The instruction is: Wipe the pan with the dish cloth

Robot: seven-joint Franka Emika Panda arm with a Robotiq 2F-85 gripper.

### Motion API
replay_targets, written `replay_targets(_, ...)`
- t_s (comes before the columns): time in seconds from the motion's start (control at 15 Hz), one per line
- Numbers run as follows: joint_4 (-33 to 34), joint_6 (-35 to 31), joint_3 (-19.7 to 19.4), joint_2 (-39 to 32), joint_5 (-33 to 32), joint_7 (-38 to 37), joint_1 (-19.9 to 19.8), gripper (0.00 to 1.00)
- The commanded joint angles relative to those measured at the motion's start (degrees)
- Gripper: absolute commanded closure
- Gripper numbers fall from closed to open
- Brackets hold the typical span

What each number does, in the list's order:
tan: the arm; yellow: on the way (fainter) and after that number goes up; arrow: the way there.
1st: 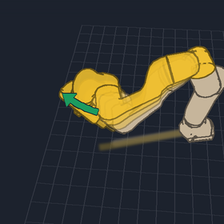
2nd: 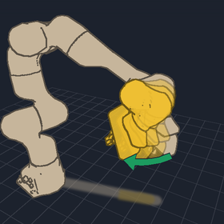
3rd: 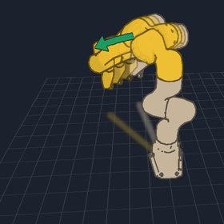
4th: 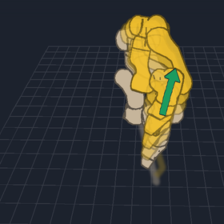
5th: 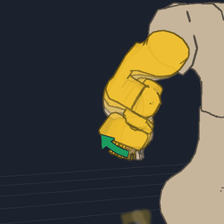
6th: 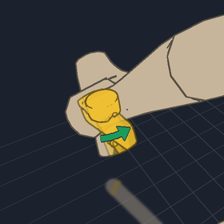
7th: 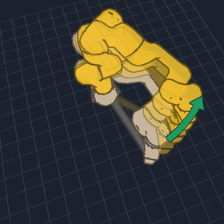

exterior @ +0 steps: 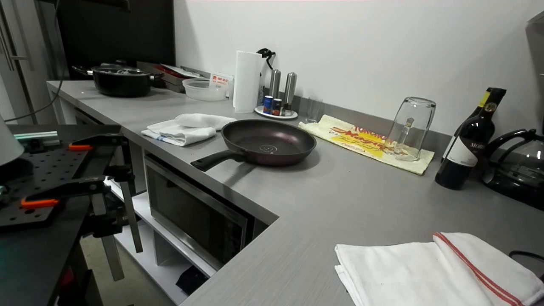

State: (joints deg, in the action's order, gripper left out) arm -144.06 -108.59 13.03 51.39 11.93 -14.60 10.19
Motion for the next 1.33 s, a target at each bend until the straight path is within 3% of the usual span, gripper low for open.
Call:
replay_targets(0.0,-0.1,-0.1,0.7,-1.1,-0.8,-0.2,-1.6,0.0)
replay_targets(0.4,-4.8,-10.9,3.9,-10.7,-0.5,-0.1,-1.4,0.0)
replay_targets(0.6,-4.8,-19.9,6.4,-20.5,-1.6,0.4,-0.5,0.0)
replay_targets(0.93,-1.1,-35.6,7.3,-38.5,-4.3,1.4,0.6,0.0)
replay_targets(1.0,-0.3,-38.5,8.5,-42.0,-4.4,2.2,-1.1,0.0)
replay_targets(1.27,5.1,-44.6,4.7,-55.0,-11.0,1.0,-0.3,0.0)
